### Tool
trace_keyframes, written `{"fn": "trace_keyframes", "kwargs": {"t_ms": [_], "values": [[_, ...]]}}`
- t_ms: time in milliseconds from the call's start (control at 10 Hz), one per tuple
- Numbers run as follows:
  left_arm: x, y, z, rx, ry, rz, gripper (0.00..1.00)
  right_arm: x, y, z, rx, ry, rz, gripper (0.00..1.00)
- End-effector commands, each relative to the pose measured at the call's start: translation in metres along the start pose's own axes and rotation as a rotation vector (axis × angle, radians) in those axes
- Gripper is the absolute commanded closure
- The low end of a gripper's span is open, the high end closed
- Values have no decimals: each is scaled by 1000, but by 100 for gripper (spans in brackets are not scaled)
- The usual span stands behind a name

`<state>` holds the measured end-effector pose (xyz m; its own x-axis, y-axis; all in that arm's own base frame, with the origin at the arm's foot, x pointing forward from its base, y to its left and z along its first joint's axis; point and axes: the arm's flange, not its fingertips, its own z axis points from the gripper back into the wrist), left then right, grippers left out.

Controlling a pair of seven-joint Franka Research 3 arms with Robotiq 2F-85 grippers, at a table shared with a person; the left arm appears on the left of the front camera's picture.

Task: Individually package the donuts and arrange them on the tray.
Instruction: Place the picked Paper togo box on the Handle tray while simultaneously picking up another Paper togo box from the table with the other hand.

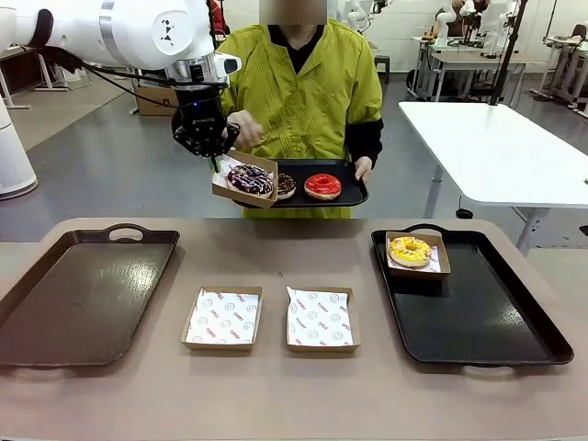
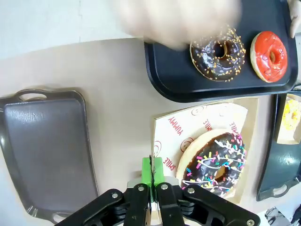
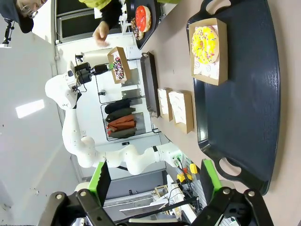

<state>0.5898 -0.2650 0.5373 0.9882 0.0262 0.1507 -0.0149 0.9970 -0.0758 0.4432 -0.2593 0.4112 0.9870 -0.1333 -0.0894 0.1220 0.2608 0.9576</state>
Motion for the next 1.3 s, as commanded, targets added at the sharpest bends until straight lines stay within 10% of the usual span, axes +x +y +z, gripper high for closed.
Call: {"fn": "trace_keyframes", "kwargs": {"t_ms": [0, 1200], "values": [[-5, 4, 2, -7, -2, -10, 100, -1, 1, 0, 4, 8, -14, 0], [0, 0, 0, 0, 0, 0, 99, 0, 0, 0, 0, 0, 0, 0]]}}
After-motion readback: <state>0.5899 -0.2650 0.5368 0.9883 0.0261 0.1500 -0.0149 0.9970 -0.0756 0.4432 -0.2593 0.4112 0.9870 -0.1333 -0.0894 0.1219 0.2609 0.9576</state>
